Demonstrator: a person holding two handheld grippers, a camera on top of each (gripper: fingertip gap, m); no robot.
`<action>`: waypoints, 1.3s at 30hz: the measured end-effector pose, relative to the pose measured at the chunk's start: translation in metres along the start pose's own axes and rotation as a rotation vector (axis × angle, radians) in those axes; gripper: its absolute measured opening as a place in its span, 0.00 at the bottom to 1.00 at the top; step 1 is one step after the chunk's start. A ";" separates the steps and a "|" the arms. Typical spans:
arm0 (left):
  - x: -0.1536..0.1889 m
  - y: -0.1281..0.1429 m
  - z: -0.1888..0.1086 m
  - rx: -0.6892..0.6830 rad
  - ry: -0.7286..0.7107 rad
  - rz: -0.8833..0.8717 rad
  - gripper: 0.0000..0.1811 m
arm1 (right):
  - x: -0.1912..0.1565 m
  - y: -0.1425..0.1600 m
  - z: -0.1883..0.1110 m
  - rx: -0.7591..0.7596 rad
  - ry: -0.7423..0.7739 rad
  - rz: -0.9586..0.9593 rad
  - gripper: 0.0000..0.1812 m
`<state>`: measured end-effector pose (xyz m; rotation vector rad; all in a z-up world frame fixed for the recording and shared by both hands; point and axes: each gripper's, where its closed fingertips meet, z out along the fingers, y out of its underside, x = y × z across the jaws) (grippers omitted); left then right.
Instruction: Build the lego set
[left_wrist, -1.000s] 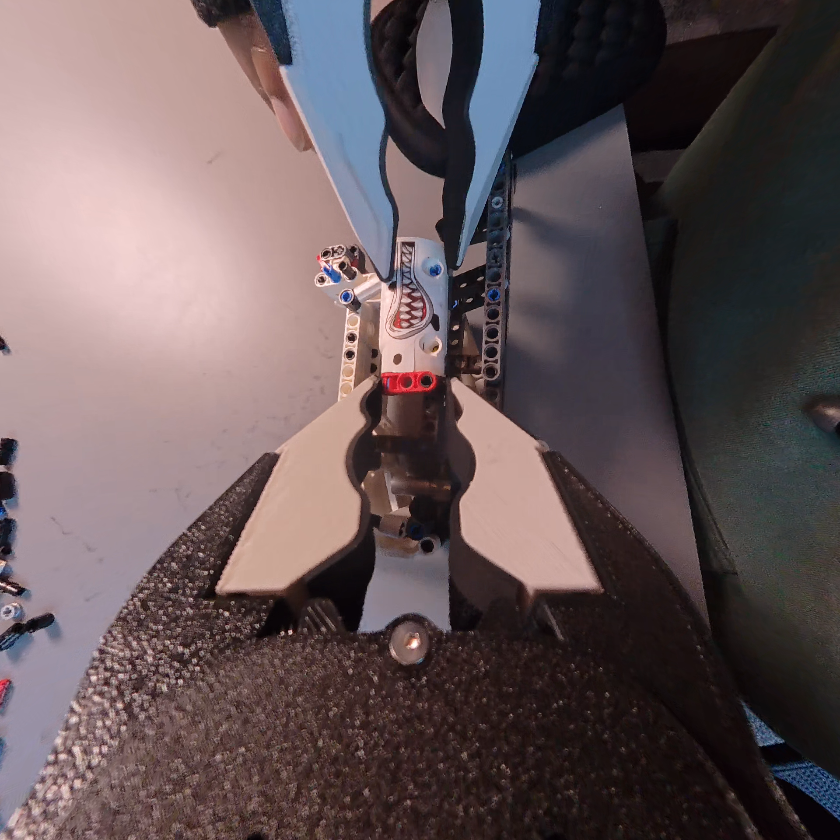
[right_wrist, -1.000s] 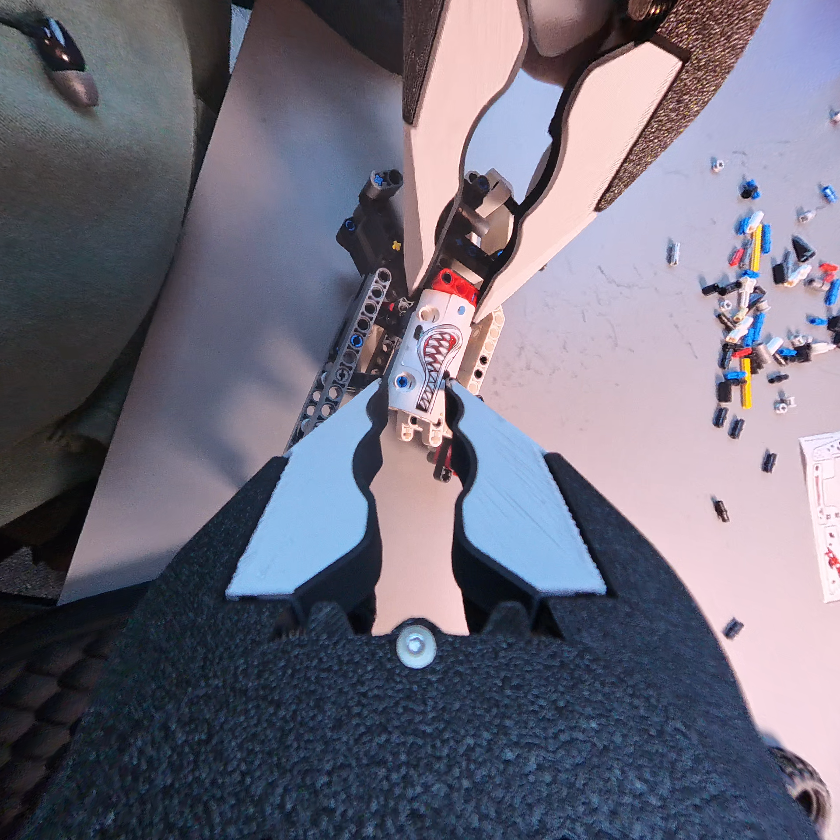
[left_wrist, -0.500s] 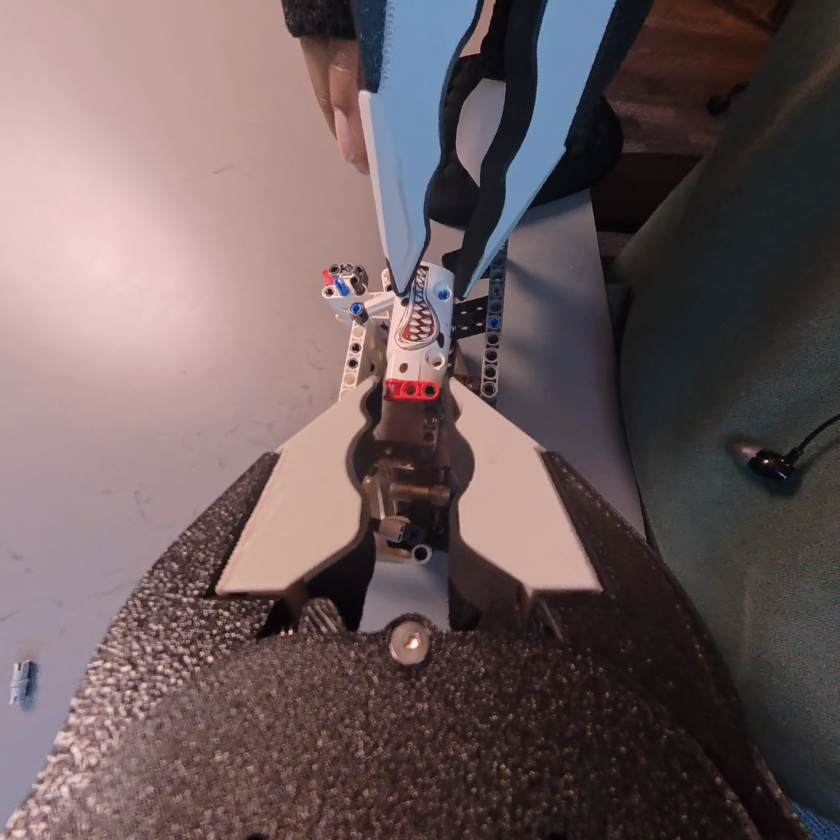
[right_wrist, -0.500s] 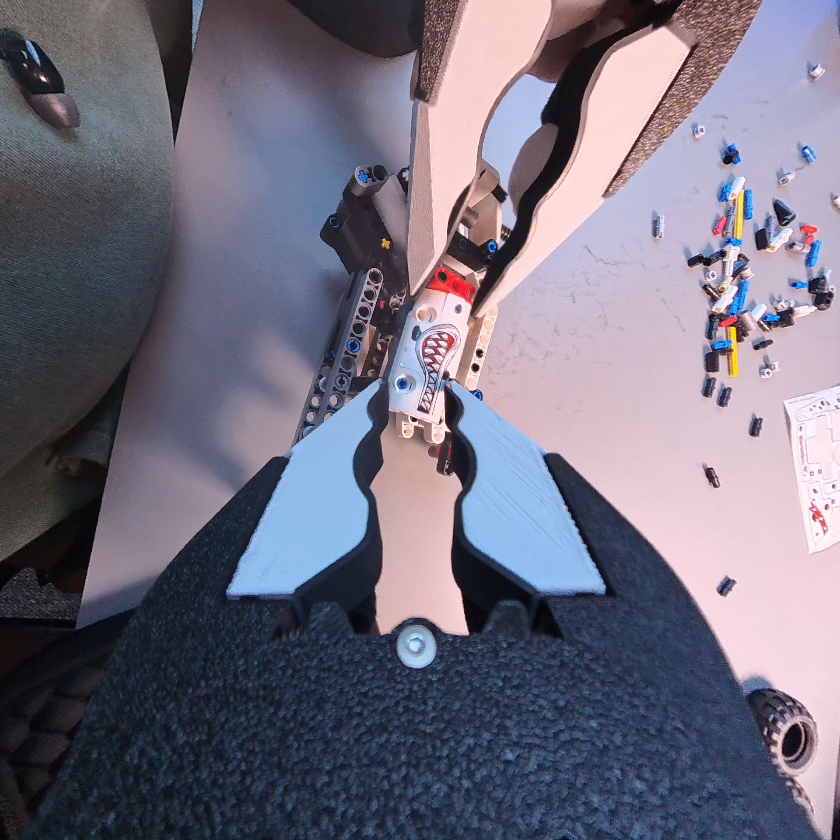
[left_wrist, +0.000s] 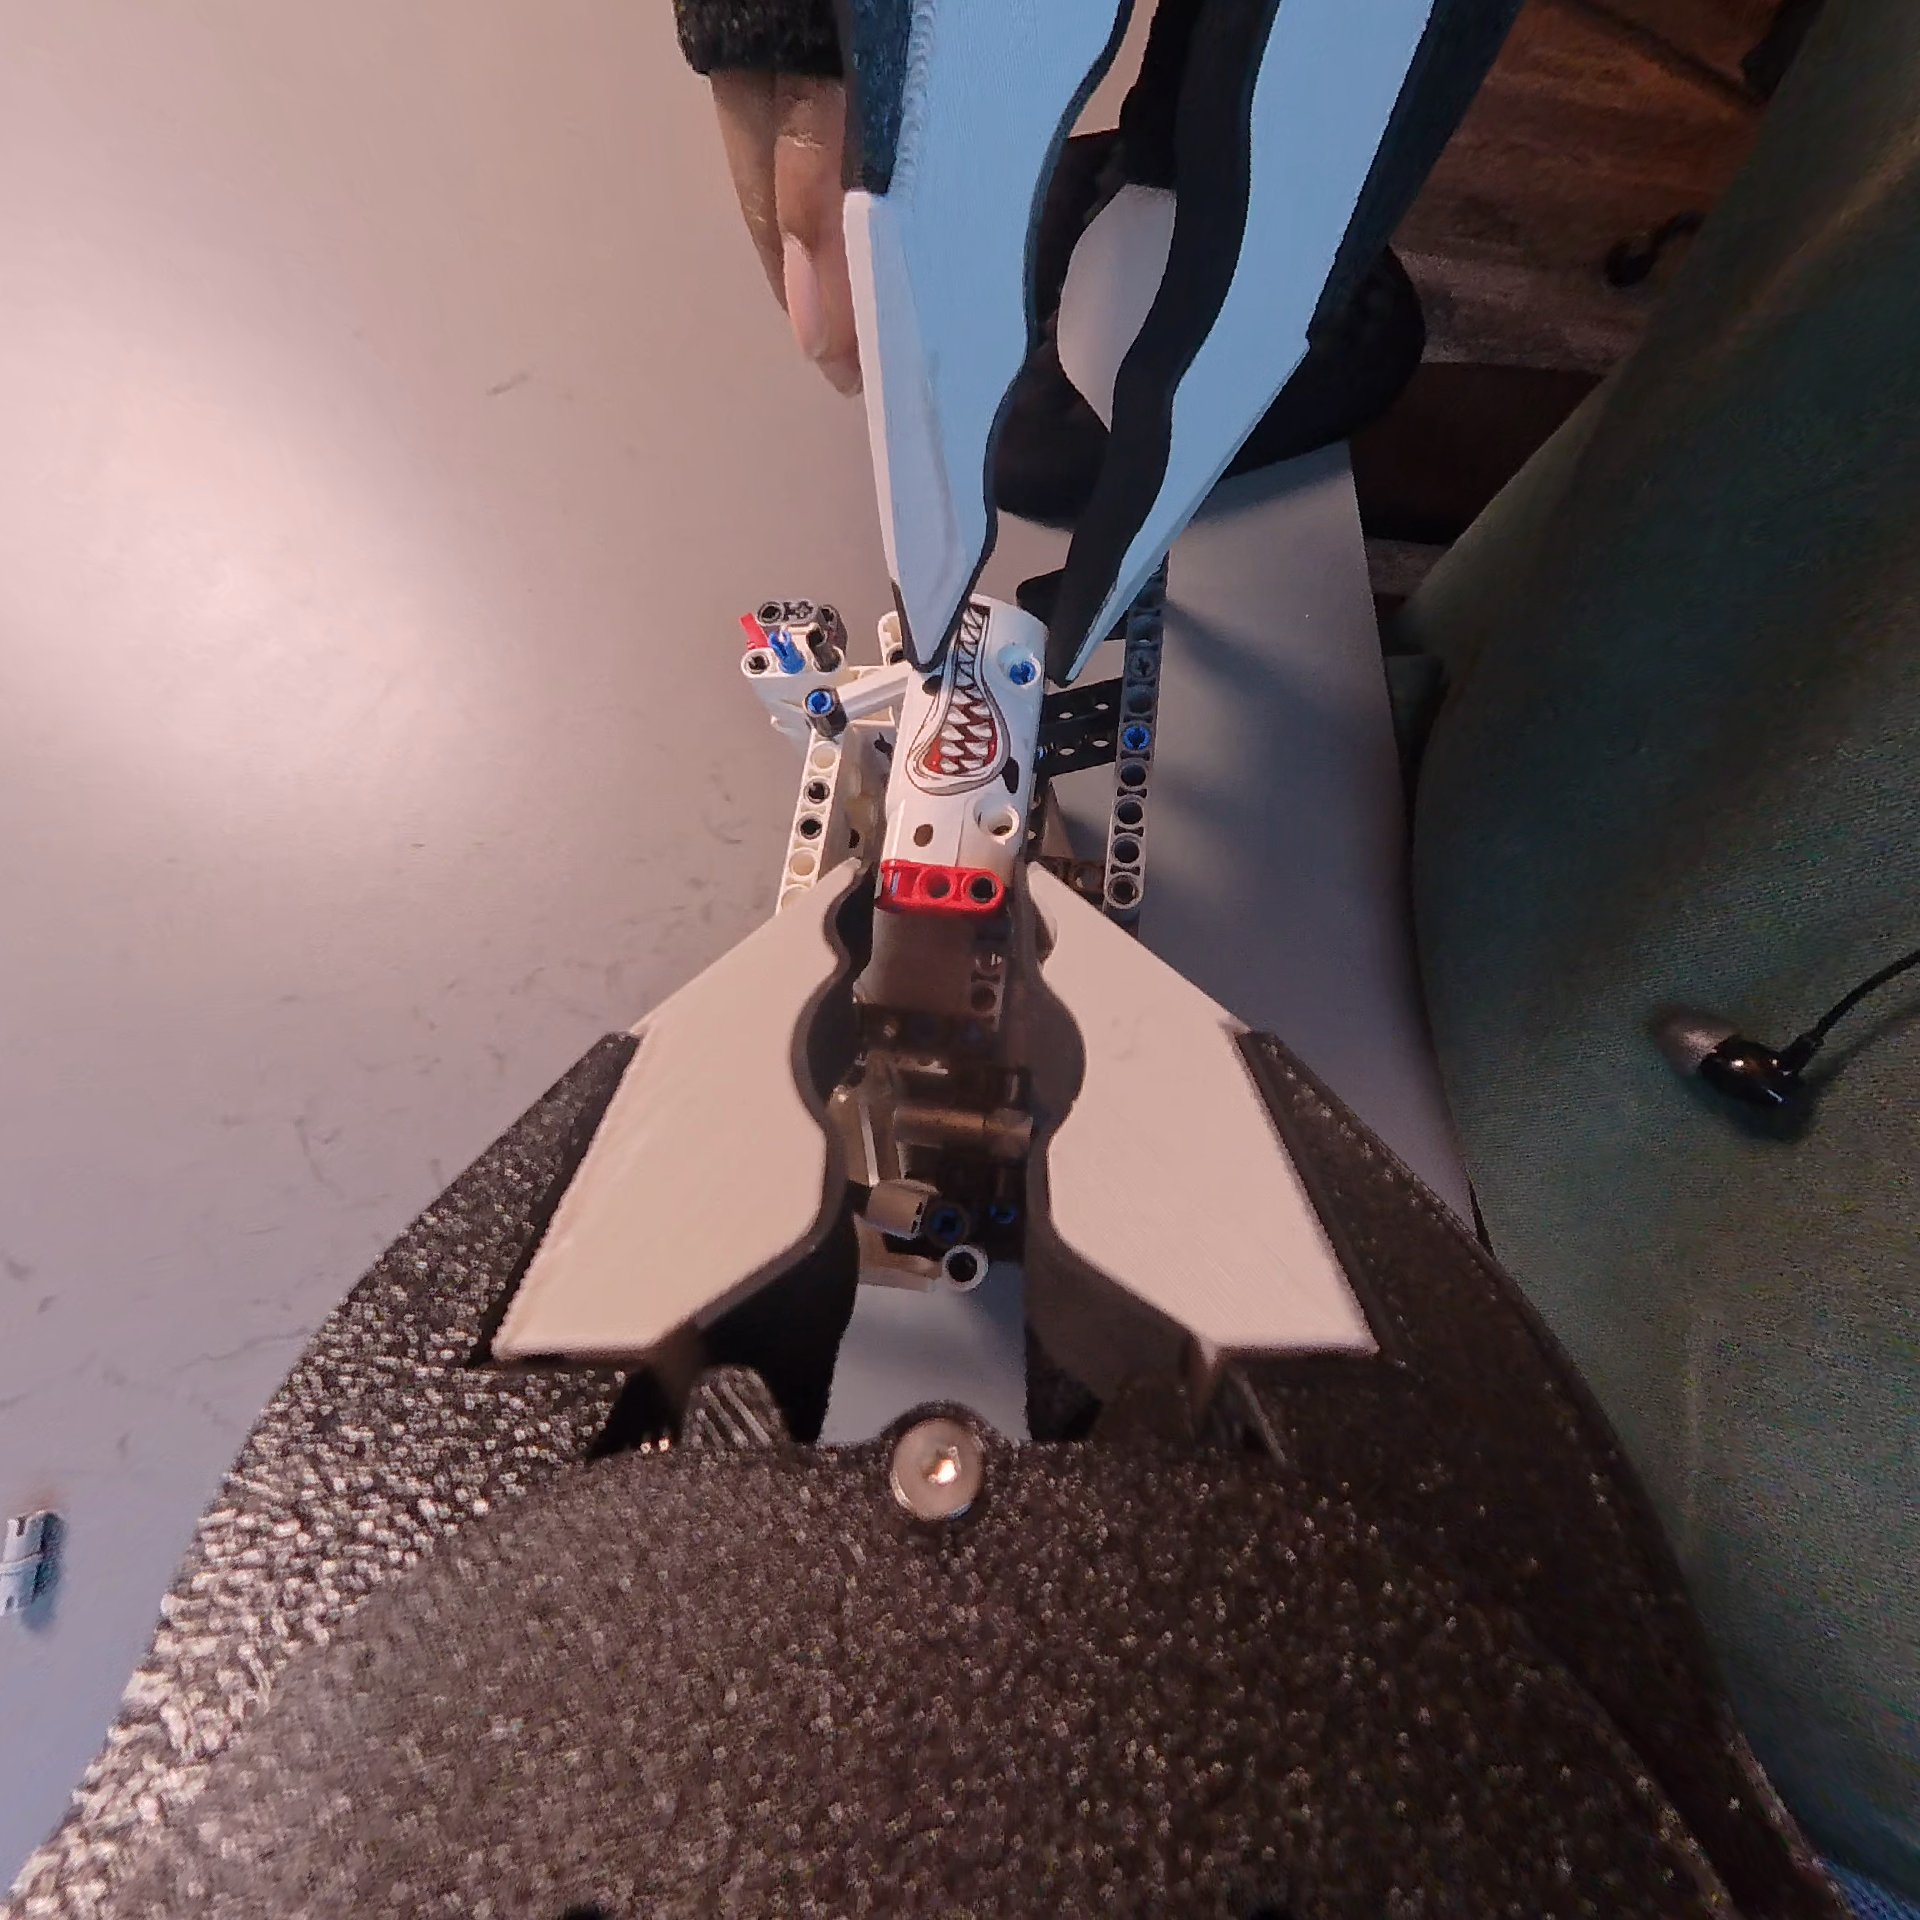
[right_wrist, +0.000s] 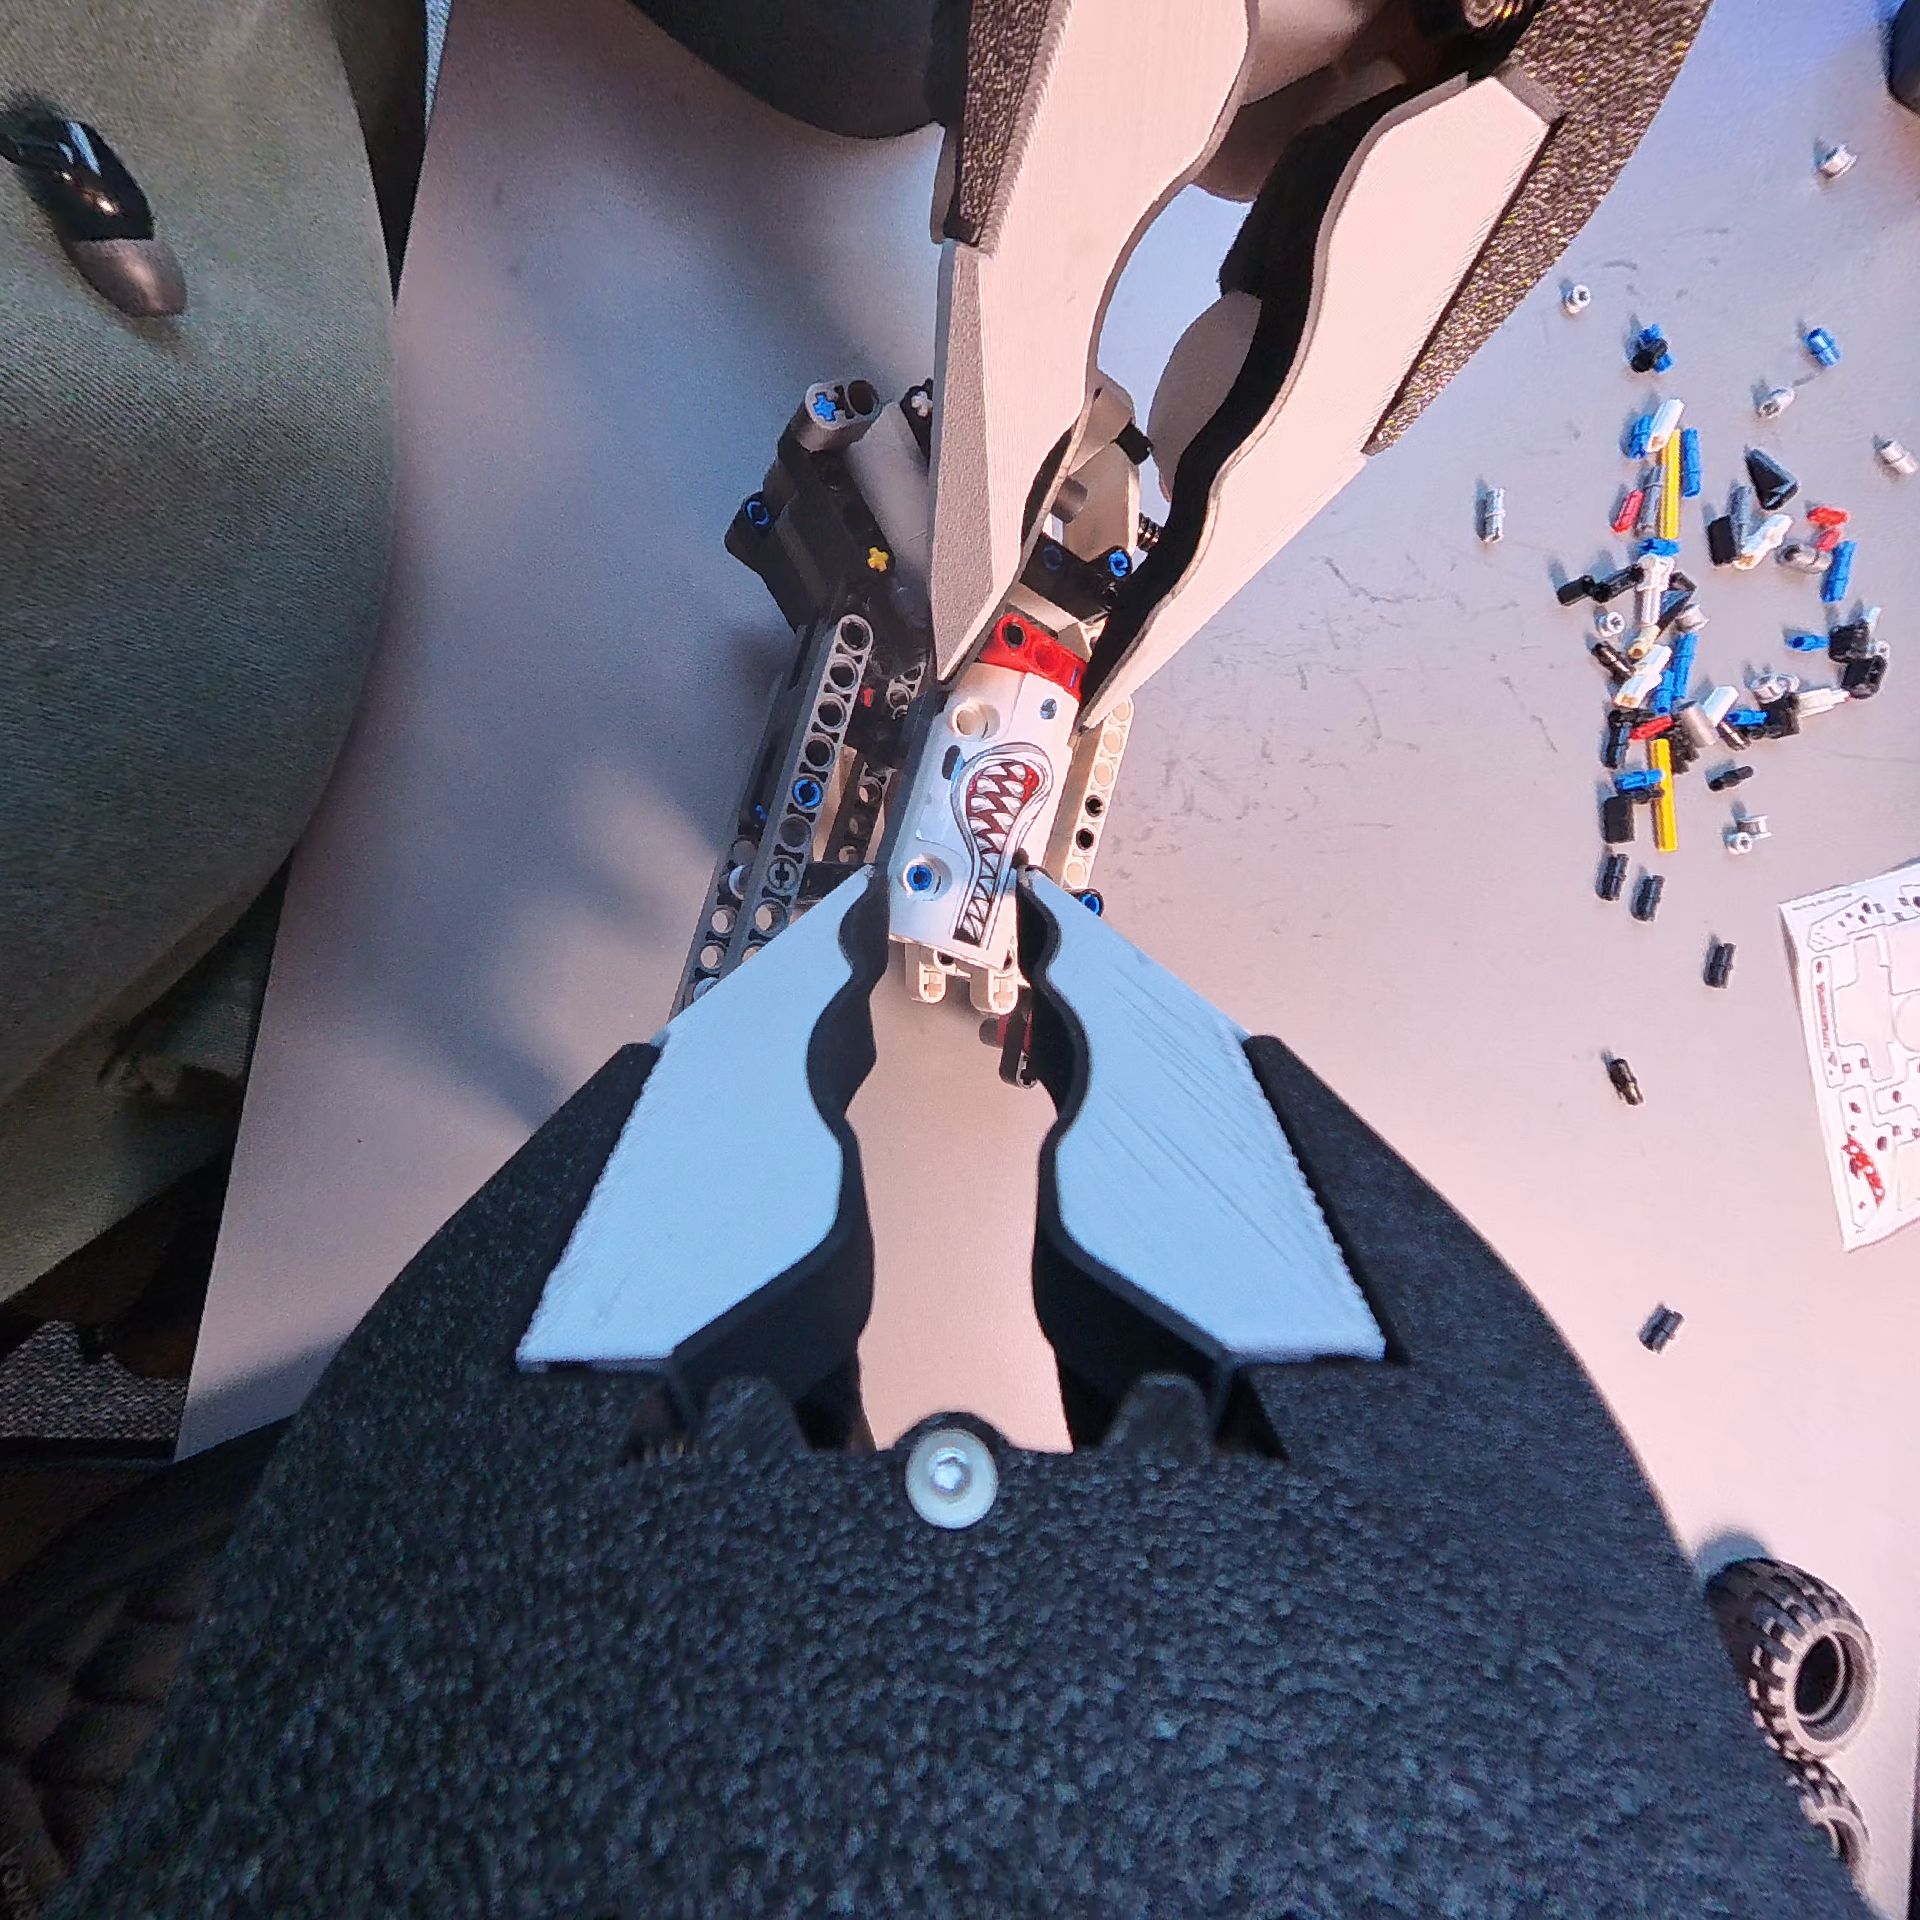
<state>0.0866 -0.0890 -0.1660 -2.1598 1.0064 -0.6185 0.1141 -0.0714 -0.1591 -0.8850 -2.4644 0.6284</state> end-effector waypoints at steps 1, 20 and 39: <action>0.000 0.001 0.000 -0.001 -0.007 0.004 0.14 | 0.000 0.000 0.000 0.000 0.001 0.001 0.13; -0.004 0.063 -0.037 0.127 -0.049 -0.259 0.30 | -0.034 0.040 -0.054 0.195 -0.113 0.428 0.29; -0.033 0.052 -0.040 0.100 -0.371 0.050 0.13 | -0.008 0.061 -0.013 0.144 0.237 -0.047 0.09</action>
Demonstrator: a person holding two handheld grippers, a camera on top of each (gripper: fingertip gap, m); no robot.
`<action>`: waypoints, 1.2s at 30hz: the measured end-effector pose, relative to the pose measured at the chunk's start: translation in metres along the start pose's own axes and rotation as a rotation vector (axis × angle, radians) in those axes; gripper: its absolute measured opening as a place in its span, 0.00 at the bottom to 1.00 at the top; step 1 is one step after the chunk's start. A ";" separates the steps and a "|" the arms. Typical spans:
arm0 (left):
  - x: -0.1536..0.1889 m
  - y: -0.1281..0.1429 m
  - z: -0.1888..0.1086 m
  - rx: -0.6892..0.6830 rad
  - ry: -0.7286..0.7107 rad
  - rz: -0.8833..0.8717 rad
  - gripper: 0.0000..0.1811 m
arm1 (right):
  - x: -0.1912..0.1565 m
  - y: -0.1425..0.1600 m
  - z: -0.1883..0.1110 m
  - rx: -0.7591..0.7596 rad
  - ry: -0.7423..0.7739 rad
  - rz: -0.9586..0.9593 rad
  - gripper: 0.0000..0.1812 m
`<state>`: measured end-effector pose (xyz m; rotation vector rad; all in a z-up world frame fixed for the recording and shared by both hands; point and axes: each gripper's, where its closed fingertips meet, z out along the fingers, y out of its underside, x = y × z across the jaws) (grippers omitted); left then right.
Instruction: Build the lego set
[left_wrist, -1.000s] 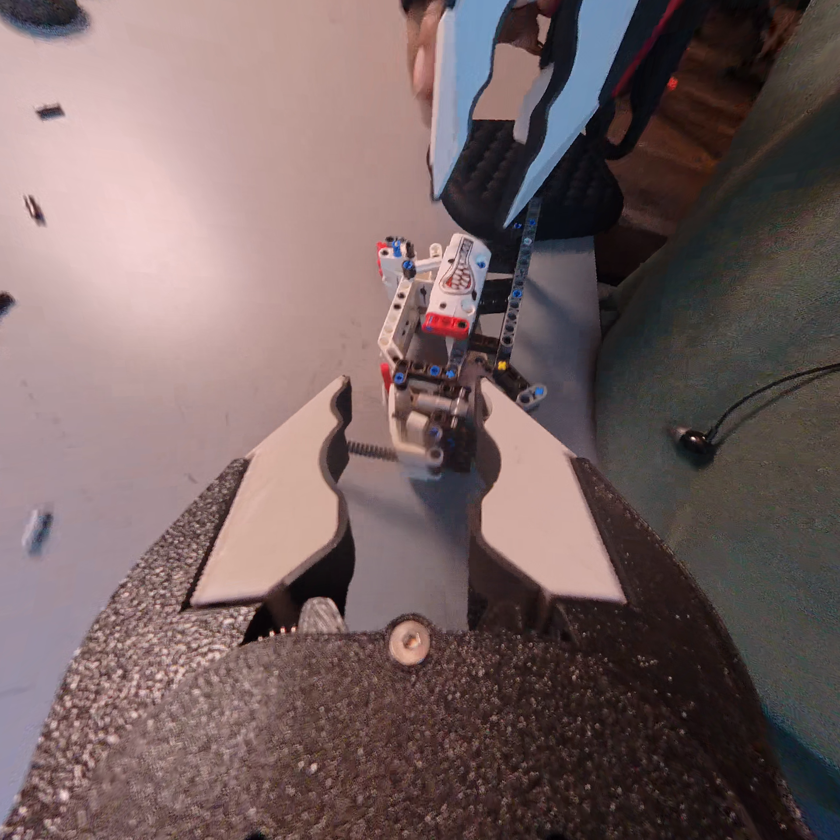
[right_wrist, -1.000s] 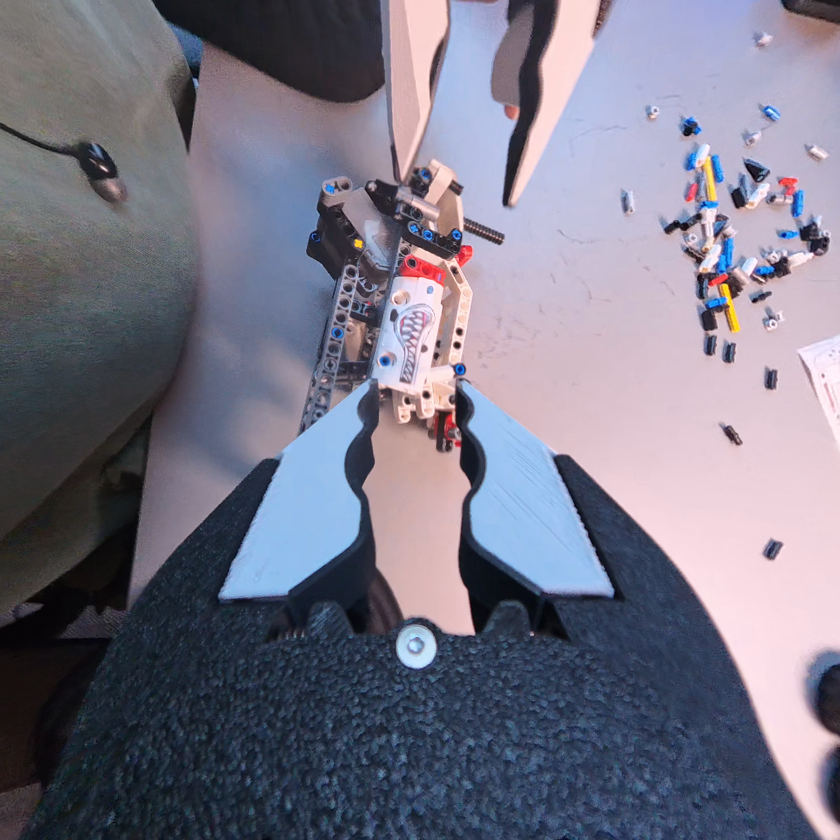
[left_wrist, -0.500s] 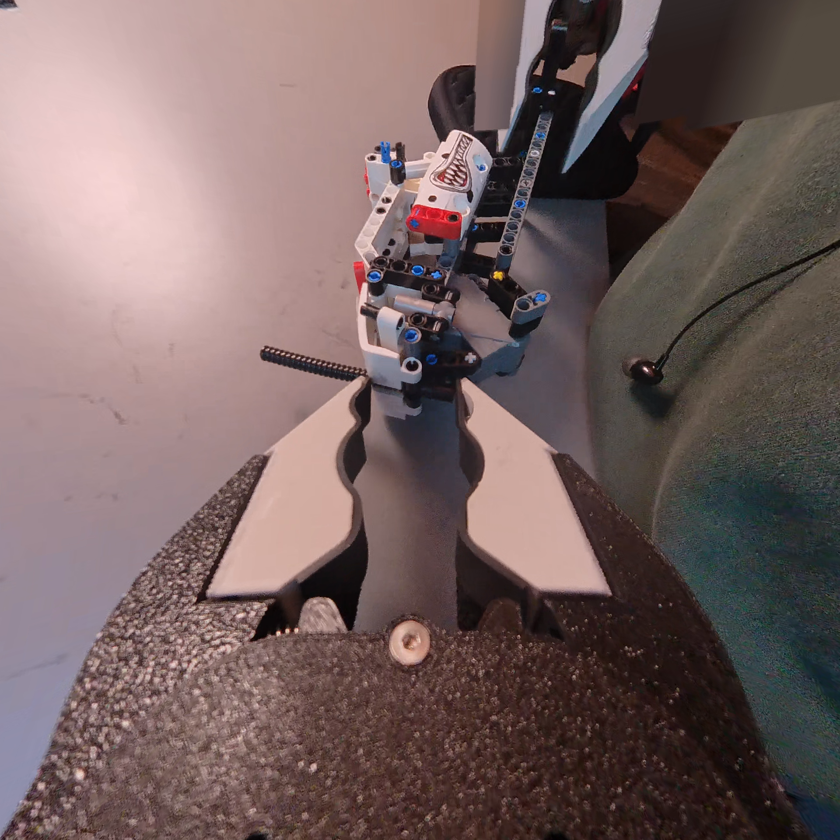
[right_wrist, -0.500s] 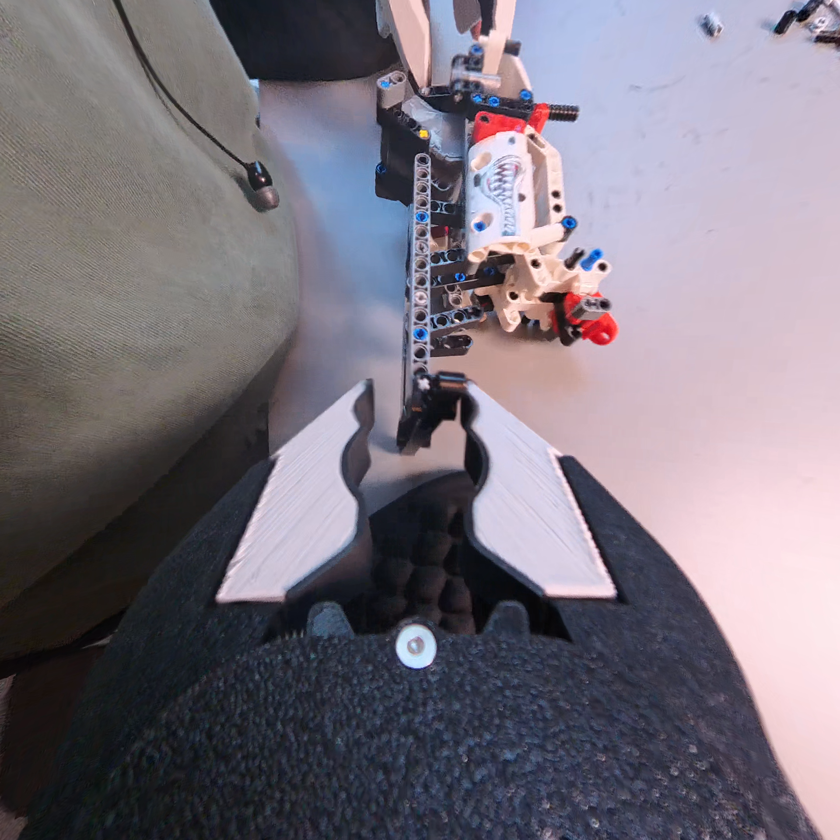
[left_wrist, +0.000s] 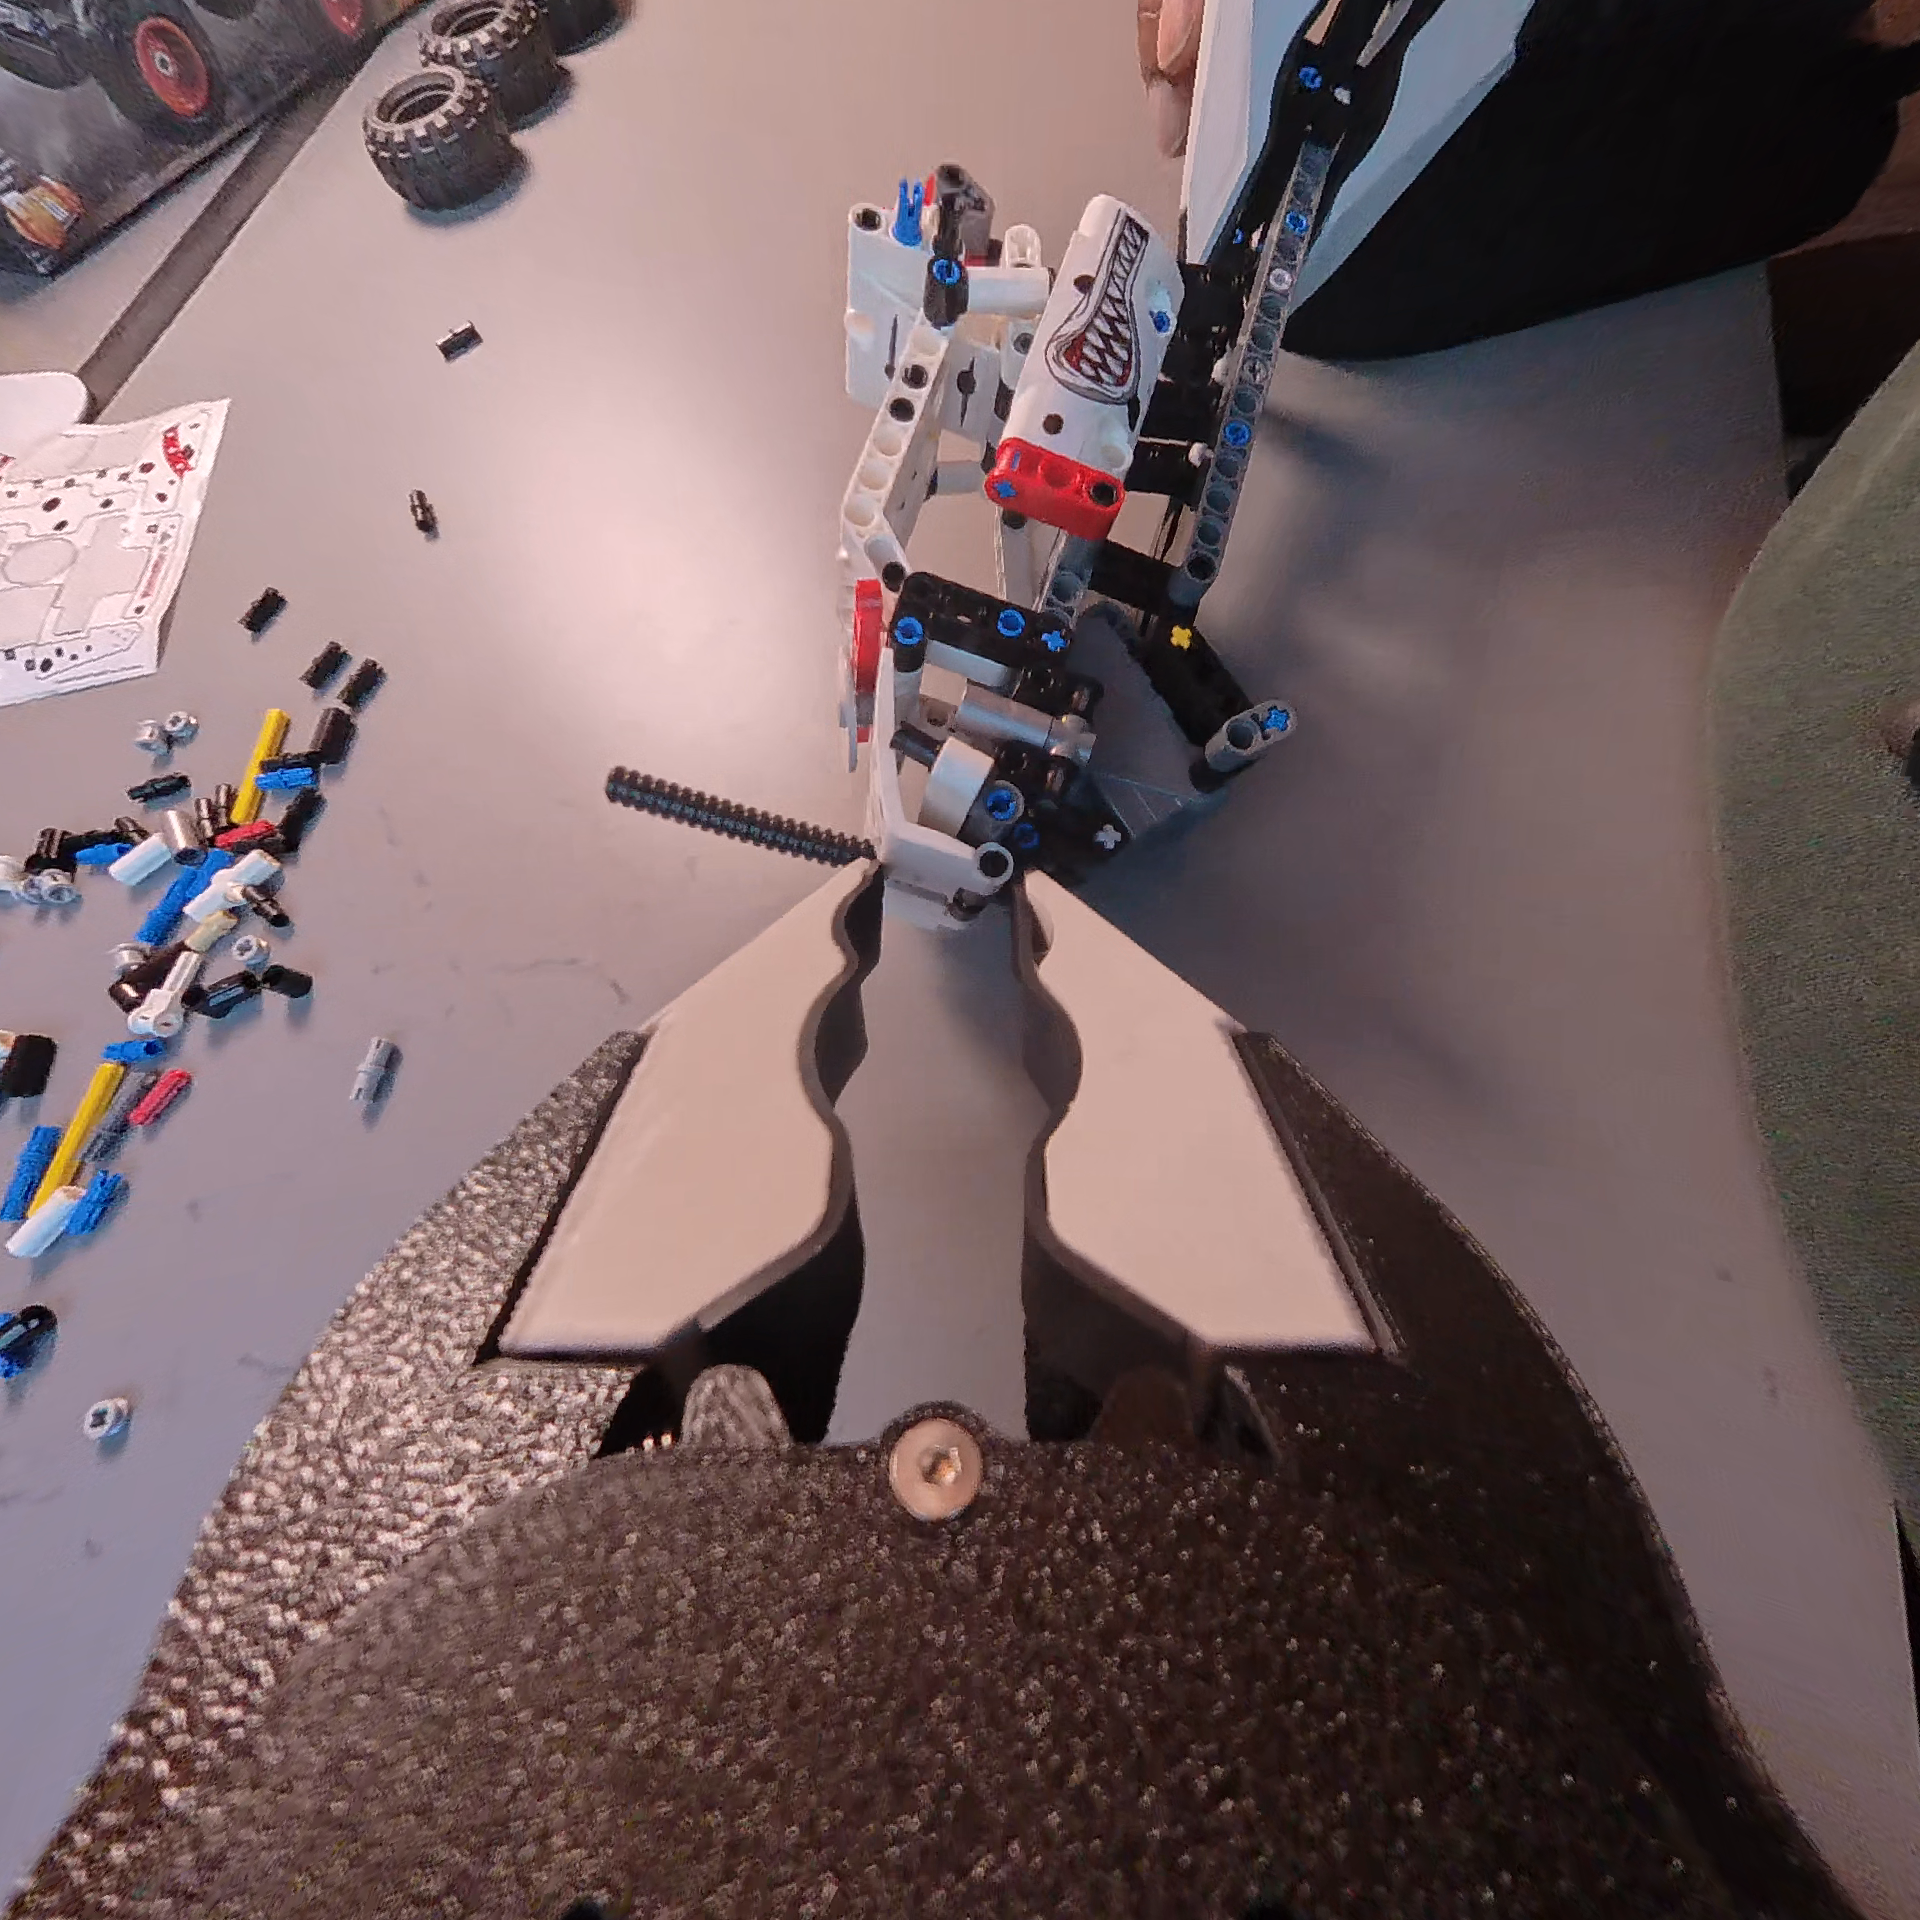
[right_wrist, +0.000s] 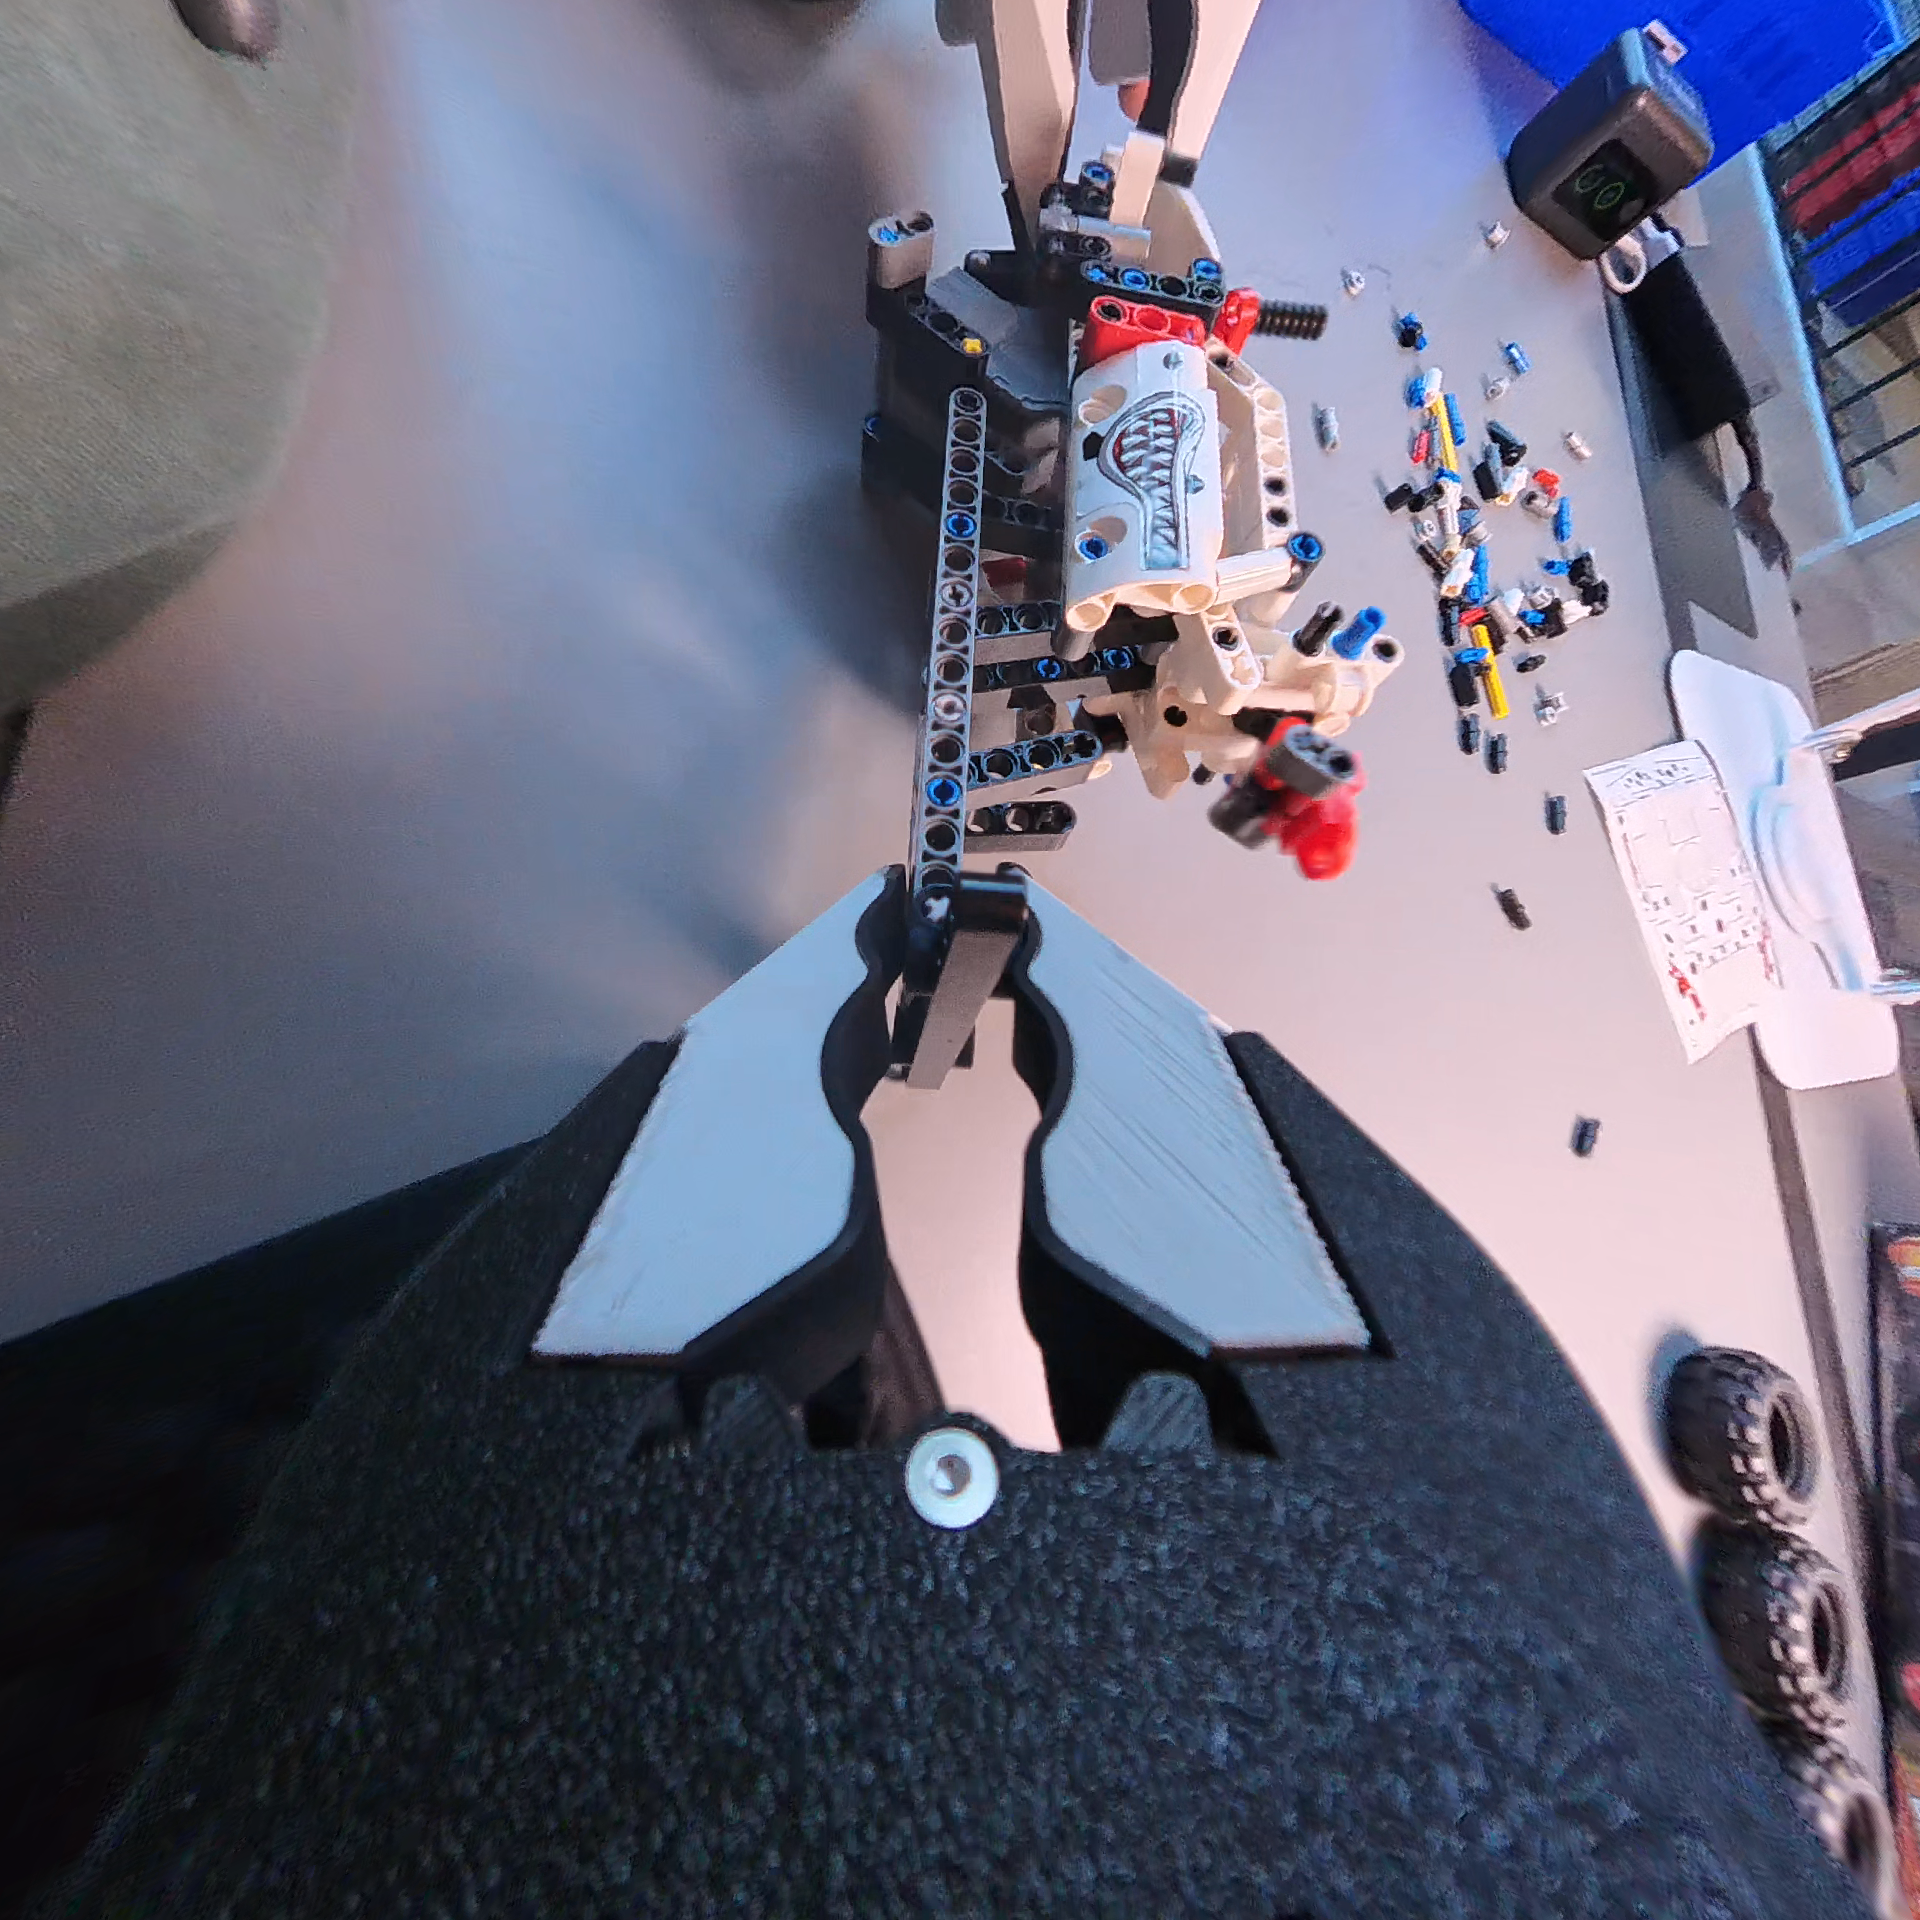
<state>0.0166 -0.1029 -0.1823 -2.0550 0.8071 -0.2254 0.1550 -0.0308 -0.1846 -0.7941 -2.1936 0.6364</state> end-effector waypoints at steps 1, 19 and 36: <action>-0.001 0.000 -0.001 0.004 -0.007 -0.008 0.13 | 0.003 0.001 0.002 -0.001 0.003 -0.007 0.09; -0.018 -0.018 -0.019 0.183 0.159 -0.444 0.45 | 0.056 0.021 0.032 -0.114 0.221 -0.286 0.09; -0.019 -0.011 0.021 0.035 0.131 -0.286 0.34 | 0.039 0.012 0.011 -0.078 0.112 0.105 0.26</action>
